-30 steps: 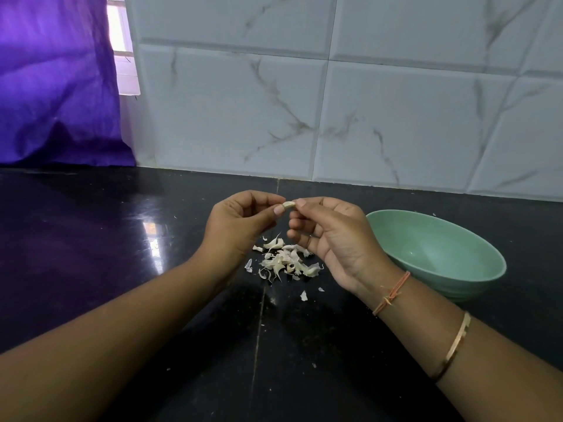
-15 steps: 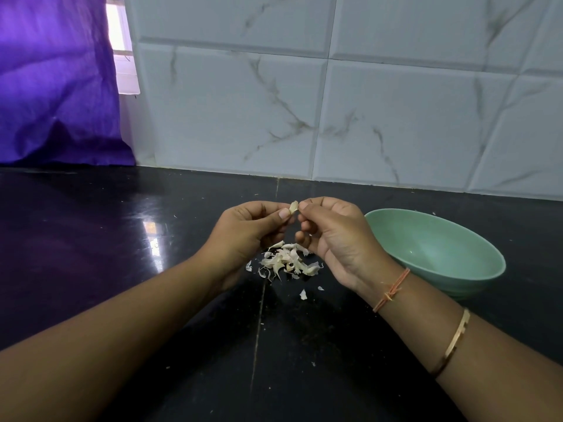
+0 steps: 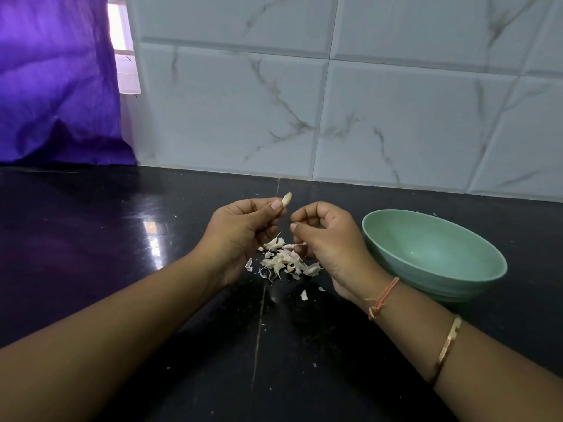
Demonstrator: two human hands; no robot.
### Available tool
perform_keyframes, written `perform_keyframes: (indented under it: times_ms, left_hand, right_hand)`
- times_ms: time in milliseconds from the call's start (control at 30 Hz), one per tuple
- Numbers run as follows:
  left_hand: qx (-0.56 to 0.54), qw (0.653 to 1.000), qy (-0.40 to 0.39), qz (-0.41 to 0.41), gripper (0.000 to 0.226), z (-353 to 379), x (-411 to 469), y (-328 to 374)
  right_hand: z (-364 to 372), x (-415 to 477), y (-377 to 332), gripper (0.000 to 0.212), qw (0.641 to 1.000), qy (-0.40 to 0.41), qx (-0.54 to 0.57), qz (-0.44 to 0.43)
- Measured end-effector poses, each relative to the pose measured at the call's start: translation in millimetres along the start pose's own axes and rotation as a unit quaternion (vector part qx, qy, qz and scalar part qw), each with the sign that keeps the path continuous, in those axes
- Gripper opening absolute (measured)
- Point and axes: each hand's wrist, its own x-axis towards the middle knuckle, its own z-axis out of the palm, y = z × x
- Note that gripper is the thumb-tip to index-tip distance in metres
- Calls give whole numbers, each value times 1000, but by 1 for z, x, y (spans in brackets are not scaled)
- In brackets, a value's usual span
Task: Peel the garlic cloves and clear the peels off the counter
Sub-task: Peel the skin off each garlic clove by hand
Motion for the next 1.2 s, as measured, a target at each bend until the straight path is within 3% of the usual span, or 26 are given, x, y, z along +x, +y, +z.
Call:
perform_keyframes:
  times_ms: [200,367,500,800,1100,1200]
  left_hand:
    - [42,999,-6,25,6,-1,-1,-3]
    - [72,996,-26,37,22,-2,-3,-4]
    - [98,994,-28,42,9,-2,-2,-5]
    - [104,990,-11,90,18,0,-3,-3]
    - [149,985,-40,83,23,0,-7,-2]
    - [142,986,-32,83,11,0,-5,-2]
  right_hand:
    - [-1,2,-3,18,997,6,74,-12]
    - [-3,2,-3,5,995,-2,85,-51]
    - [-5,3,-1,8,995,-5,76,-56]
    - [-6,5,-2,18,992,-15,99,-73]
    - [-9,8,-1,22,989,18,-16,-145]
    - [-9,6,-3,26,987,14,-20,-156]
